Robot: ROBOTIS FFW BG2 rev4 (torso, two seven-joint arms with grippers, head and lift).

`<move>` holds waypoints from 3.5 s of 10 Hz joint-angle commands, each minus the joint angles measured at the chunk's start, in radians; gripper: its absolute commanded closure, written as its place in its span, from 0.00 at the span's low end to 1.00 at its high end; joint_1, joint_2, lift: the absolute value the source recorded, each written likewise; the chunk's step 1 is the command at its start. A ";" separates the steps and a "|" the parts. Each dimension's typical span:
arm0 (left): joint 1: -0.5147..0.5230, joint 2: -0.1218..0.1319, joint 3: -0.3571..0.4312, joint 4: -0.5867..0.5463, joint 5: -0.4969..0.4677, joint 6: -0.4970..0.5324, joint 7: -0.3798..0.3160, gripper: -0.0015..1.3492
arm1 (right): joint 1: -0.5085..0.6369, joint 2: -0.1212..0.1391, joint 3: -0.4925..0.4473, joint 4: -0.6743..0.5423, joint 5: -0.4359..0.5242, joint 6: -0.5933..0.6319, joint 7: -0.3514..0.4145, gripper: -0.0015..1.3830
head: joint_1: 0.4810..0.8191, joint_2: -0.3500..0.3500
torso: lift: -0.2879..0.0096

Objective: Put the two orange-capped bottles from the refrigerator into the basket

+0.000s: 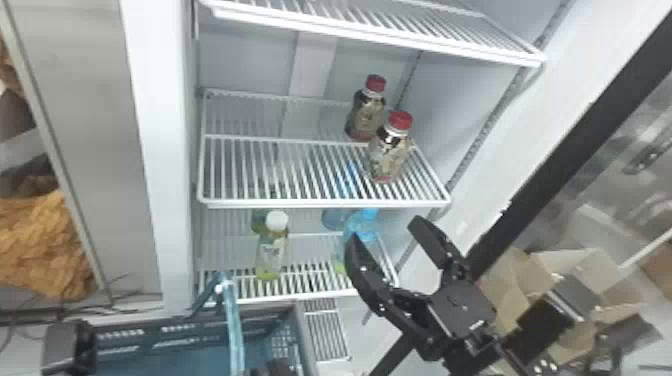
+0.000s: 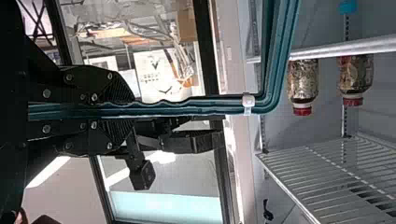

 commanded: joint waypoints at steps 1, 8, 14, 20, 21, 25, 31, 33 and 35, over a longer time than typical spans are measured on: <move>0.001 0.000 0.000 0.000 -0.001 0.000 0.000 0.90 | 0.026 0.011 -0.012 0.014 0.012 -0.047 -0.015 0.08 | 0.63 0.00 | 0.83; -0.001 0.000 -0.002 0.000 -0.001 0.000 0.000 0.90 | 0.053 0.030 -0.031 0.070 -0.002 -0.141 -0.041 0.08 | 0.63 0.00 | 0.83; -0.001 -0.002 -0.002 0.000 -0.001 -0.003 0.000 0.90 | 0.053 0.031 -0.031 0.075 -0.008 -0.141 -0.041 0.08 | 0.63 0.00 | 0.83; -0.001 -0.002 -0.002 -0.003 0.001 -0.003 0.000 0.90 | 0.053 0.031 -0.031 0.080 -0.012 -0.160 -0.041 0.08 | 0.63 0.00 | 0.83; -0.001 -0.002 -0.002 -0.003 -0.001 -0.003 -0.001 0.90 | 0.048 0.031 -0.029 0.093 -0.014 -0.172 -0.040 0.08 | 0.63 0.00 | 0.83; 0.001 -0.002 -0.002 -0.003 0.001 -0.003 0.000 0.90 | 0.048 0.031 -0.029 0.095 -0.014 -0.182 -0.041 0.08 | 0.63 0.00 | 0.83; 0.001 -0.002 -0.002 -0.003 0.003 -0.003 -0.001 0.90 | 0.048 0.031 -0.029 0.093 -0.014 -0.185 -0.041 0.08 | 0.63 0.00 | 0.83; 0.001 -0.002 -0.002 -0.003 0.003 -0.003 -0.001 0.90 | 0.048 0.033 -0.029 0.093 -0.014 -0.192 -0.041 0.08 | 0.63 0.00 | 0.83; 0.001 -0.002 -0.002 -0.003 0.003 -0.003 -0.001 0.90 | 0.048 0.033 -0.029 0.095 -0.014 -0.195 -0.041 0.08 | 0.63 0.00 | 0.83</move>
